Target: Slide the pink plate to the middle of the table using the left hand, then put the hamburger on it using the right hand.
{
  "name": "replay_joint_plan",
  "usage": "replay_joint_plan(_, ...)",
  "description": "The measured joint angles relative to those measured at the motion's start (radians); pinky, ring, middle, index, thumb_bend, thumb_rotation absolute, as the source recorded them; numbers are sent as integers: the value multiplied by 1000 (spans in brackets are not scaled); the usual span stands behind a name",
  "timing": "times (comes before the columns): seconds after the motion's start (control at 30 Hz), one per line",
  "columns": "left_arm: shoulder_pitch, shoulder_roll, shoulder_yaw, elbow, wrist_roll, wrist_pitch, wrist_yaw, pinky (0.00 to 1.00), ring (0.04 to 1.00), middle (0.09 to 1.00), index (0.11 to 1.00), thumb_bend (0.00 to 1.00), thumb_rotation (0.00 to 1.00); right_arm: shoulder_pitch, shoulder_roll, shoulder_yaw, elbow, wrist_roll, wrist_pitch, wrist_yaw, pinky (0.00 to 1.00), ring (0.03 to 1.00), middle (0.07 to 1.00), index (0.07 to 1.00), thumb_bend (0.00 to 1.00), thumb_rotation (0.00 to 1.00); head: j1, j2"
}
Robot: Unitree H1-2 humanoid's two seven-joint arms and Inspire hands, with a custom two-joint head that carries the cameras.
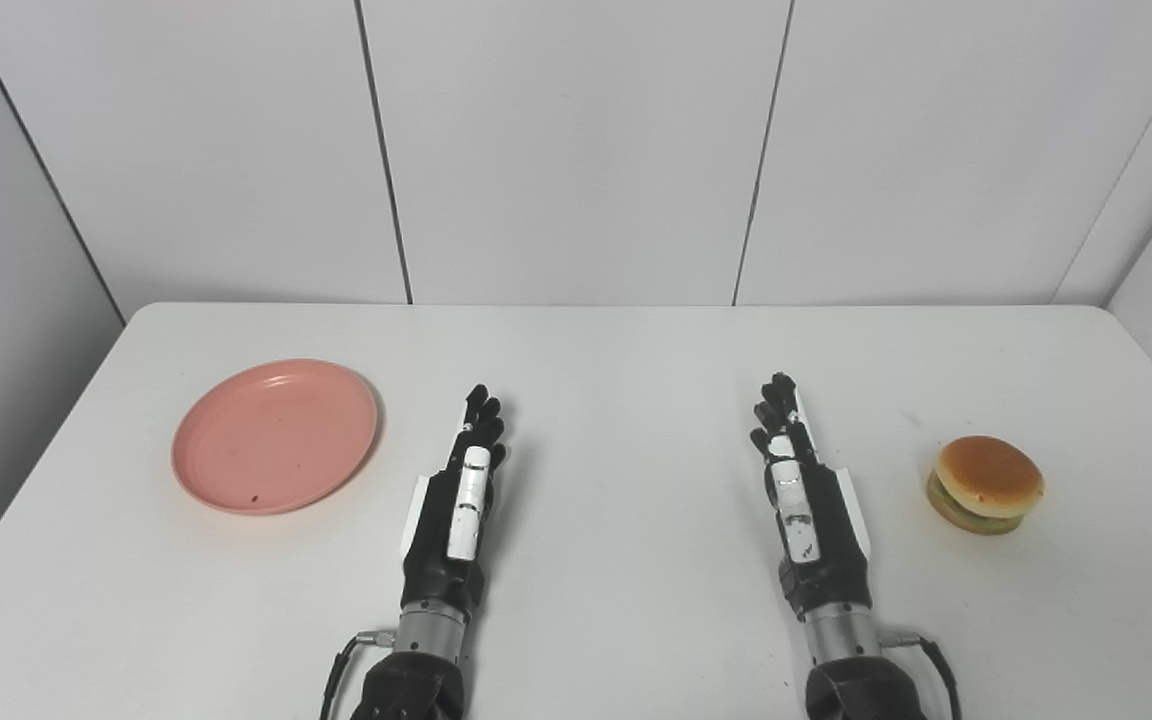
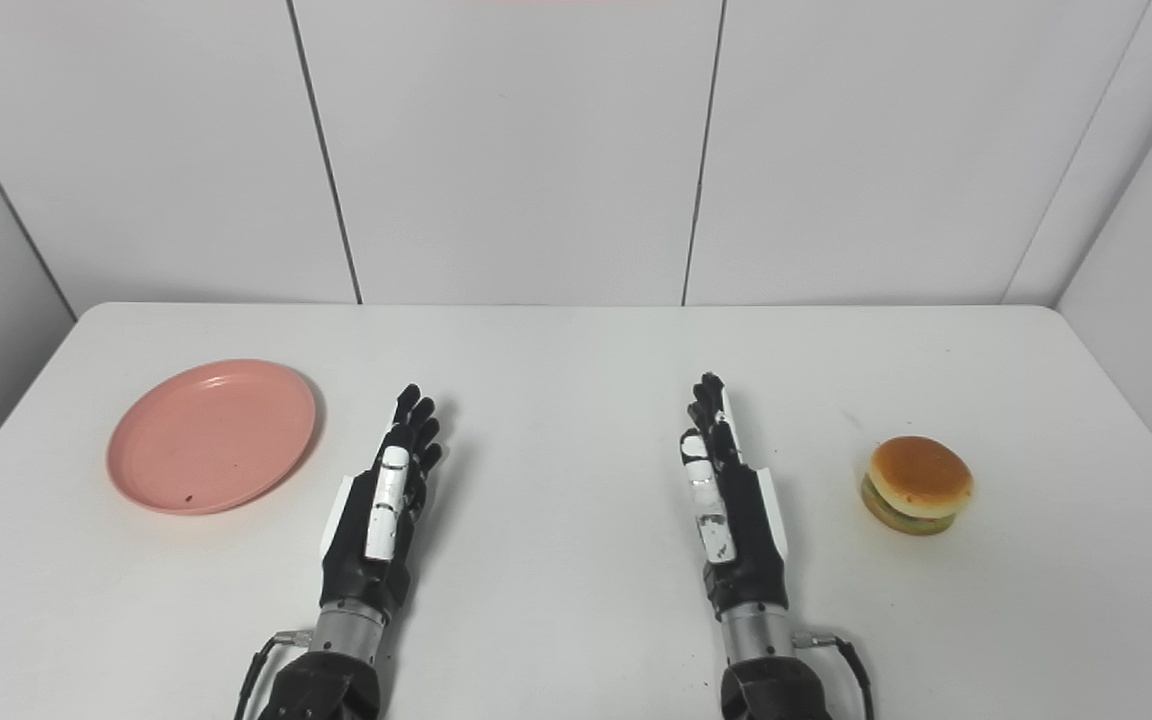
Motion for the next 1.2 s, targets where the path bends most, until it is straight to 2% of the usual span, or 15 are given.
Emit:
replay_joint_plan(0.57,-1,0,0,1,0,0,0,1000,1000,1000,1000,538,1000,-1,0,-3,2,7,-4,1,1000,1000,1000,1000,513,939,6,0)
replay_joint_plan(0.73,-2,0,-1,3,1,-1,0,1000,1000,1000,1000,536,1000,-1,-1,-3,3,7,-5,1,992,1000,1000,1000,488,952,6,-2)
replay_joint_plan(0.93,-3,0,0,5,0,-1,0,1000,1000,1000,1000,540,1000,-1,-1,-4,4,14,-7,1,999,1000,1000,1000,513,941,8,-3)
replay_joint_plan(1.1,-4,0,0,6,1,-1,0,1000,1000,1000,1000,541,1000,-2,-1,-3,4,14,-7,1,987,999,1000,1000,491,945,6,-5)
replay_joint_plan(1.2,-4,0,0,6,1,-1,0,1000,1000,1000,1000,542,1000,-2,-1,-3,4,14,-7,1,999,1000,1000,1000,522,944,6,-3)
